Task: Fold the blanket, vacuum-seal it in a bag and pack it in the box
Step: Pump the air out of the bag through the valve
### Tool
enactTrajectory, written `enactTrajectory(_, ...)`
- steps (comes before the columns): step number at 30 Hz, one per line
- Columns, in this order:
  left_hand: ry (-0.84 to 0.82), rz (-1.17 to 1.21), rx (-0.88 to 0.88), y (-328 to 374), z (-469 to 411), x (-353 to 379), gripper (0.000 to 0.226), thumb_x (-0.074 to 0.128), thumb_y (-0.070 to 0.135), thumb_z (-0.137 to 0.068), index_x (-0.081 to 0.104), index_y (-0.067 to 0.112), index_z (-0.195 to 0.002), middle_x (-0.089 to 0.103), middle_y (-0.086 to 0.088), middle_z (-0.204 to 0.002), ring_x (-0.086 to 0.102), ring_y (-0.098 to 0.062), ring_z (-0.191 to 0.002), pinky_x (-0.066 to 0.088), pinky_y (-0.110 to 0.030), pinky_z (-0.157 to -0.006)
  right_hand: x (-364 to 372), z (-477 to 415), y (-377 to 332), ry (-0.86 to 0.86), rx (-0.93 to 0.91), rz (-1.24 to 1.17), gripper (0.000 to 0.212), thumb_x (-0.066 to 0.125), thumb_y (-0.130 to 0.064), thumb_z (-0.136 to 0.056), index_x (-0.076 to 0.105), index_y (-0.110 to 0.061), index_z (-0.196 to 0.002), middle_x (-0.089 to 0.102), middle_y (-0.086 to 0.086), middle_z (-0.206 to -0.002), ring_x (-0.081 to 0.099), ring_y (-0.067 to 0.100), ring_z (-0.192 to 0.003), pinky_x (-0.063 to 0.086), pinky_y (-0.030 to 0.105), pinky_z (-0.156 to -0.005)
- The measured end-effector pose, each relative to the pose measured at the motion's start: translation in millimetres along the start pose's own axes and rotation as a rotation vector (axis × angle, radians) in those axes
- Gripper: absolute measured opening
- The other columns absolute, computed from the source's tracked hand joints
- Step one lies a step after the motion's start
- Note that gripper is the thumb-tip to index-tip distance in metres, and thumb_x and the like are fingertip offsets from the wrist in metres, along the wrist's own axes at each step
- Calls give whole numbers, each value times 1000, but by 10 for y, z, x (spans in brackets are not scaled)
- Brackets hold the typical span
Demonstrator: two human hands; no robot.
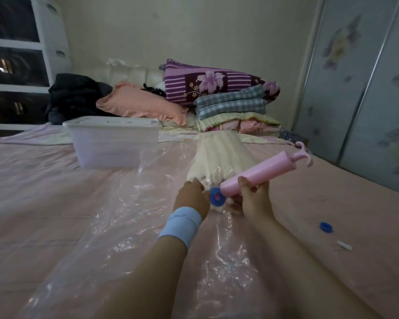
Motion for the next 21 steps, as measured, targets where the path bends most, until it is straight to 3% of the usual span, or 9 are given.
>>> enactTrajectory(2,-69,15,-36,-7,-40,31,21,54,25,-92,70,11,-91,63,-6,-86,60,-24,-81,44,-27,-70,26,-48,51,16,35,-30,40,58,-31,-101,35,-19,-132,70,16,-104,74,35,-81,61,50,-66)
enactTrajectory(5,-110,67,-60,-35,-92,42,20,61,25,-87,69,18,-70,61,-2,-68,56,-22,-67,42,-25,-64,65,-94,115,26,72,-70,47,57,-32,-101,33,-16,-138,69,15,-109,75,30,-83,63,48,-68)
enactTrajectory(10,-102,205,-81,-44,-151,-11,10,68,20,-83,78,21,-80,72,-5,-82,65,-20,-75,51,-25,-68,132,-111,187,17,99,-138,49,56,-32,-102,33,-14,-141,69,17,-114,75,31,-88,62,47,-69)
enactTrajectory(13,-95,324,-133,-38,-166,-66,9,70,19,-80,79,17,-82,71,-5,-78,58,-14,-63,46,-21,-58,96,-101,128,-5,73,-137,44,55,-33,-102,37,-14,-138,68,14,-114,75,27,-88,59,38,-64)
enactTrajectory(15,-82,436,-192,-25,-166,-105,9,71,17,-77,78,15,-83,68,-3,-72,54,-13,-59,44,-21,-60,47,-91,66,-19,46,-139,40,54,-31,-102,41,-13,-136,68,14,-114,74,26,-88,57,36,-64)
enactTrajectory(21,-68,589,-302,24,-177,-160,9,72,8,-70,76,1,-74,65,-11,-70,51,-20,-63,55,-35,-69,-16,-25,-5,-164,-45,-79,50,58,-21,-100,34,-20,-144,64,9,-123,71,25,-100,54,38,-75)
Point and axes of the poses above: each hand's wrist, its own z-axis away from the middle knuckle, its own x-axis out of the palm, y = z × x, the point moved 1 cm from there along -z, towards the middle knuckle
